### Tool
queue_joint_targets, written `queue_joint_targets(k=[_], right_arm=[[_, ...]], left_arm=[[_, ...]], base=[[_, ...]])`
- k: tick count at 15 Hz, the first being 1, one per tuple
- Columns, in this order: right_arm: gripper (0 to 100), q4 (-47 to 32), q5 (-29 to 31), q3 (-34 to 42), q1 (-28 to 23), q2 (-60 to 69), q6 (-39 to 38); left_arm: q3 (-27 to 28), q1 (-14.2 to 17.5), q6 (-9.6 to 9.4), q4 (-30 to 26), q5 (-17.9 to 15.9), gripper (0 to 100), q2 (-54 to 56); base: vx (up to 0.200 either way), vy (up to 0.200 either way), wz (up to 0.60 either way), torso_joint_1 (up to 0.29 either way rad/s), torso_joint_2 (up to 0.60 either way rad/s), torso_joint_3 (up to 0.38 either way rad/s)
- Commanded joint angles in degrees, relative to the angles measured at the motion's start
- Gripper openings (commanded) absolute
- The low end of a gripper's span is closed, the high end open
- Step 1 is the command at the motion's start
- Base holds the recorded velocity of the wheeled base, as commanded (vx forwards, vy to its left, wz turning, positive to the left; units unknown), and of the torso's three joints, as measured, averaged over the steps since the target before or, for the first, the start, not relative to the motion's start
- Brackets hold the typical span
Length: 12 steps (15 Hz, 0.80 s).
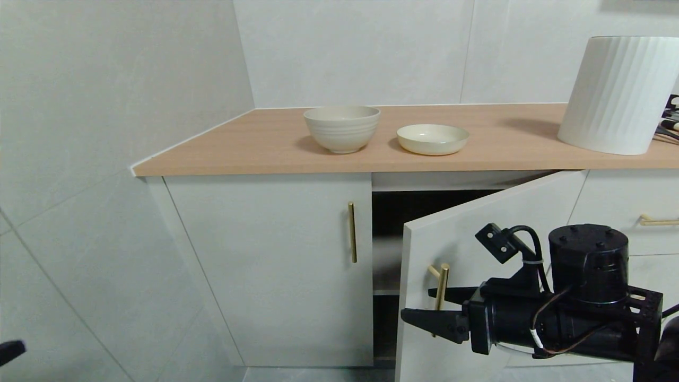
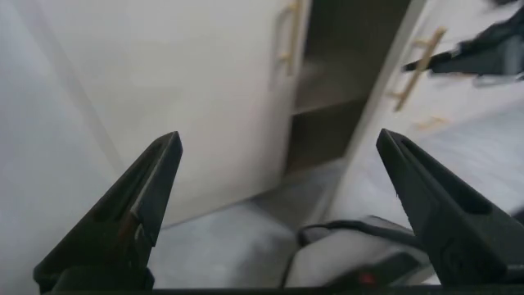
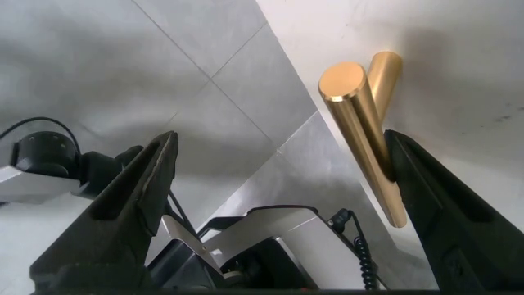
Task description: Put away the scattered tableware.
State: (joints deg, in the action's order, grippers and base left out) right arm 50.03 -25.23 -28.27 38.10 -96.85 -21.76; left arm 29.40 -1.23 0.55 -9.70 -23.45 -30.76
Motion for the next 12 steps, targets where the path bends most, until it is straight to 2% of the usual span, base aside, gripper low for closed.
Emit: queue_joint_targets(k=[1,2,4,6,8,9,11,12], right_arm=[[100,0.1,-0.2,0.0,0.0,0.1,0.0],[100,0.1,-0.2,0.1,0.0,0.0,0.0],[100,0.1,-0.2,0.1,0.0,-0.2,0.0],[100,0.1,-0.2,0.0,0.0,-0.3,0.0],[100,0.1,-0.2,0.1,0.0,-0.3,0.0],[100,0.1,-0.2,0.1,0.0,-0.7,0.0],[100,0.1,-0.2,0.1,0.0,-1.2,0.0],[100,0.1,-0.2,0.1,0.0,-1.2,0.0]], left_arm=[[11.0,-3.1,0.59,7.9,-7.9,100,-30.3],[11.2,-4.6,2.09,11.2,-8.4,100,-34.6],[10.8,-8.6,8.68,18.4,-8.4,100,-42.7],[9.3,-12.7,13.69,23.6,-8.4,100,-48.2],[7.1,-15.7,14.66,26.3,-8.4,100,-51.0],[3.8,-20.4,14.66,30.3,-8.4,100,-55.9],[1.8,-23.2,14.83,35.9,-8.0,100,-60.3],[1.7,-23.4,14.83,36.2,-7.9,100,-60.5]], base=[[0.000,0.000,0.00,0.000,0.00,0.000],[0.000,0.000,0.00,0.000,0.00,0.000],[0.000,0.000,0.00,0.000,0.00,0.000],[0.000,0.000,0.00,0.000,0.00,0.000],[0.000,0.000,0.00,0.000,0.00,0.000],[0.000,0.000,0.00,0.000,0.00,0.000],[0.000,0.000,0.00,0.000,0.00,0.000],[0.000,0.000,0.00,0.000,0.00,0.000]])
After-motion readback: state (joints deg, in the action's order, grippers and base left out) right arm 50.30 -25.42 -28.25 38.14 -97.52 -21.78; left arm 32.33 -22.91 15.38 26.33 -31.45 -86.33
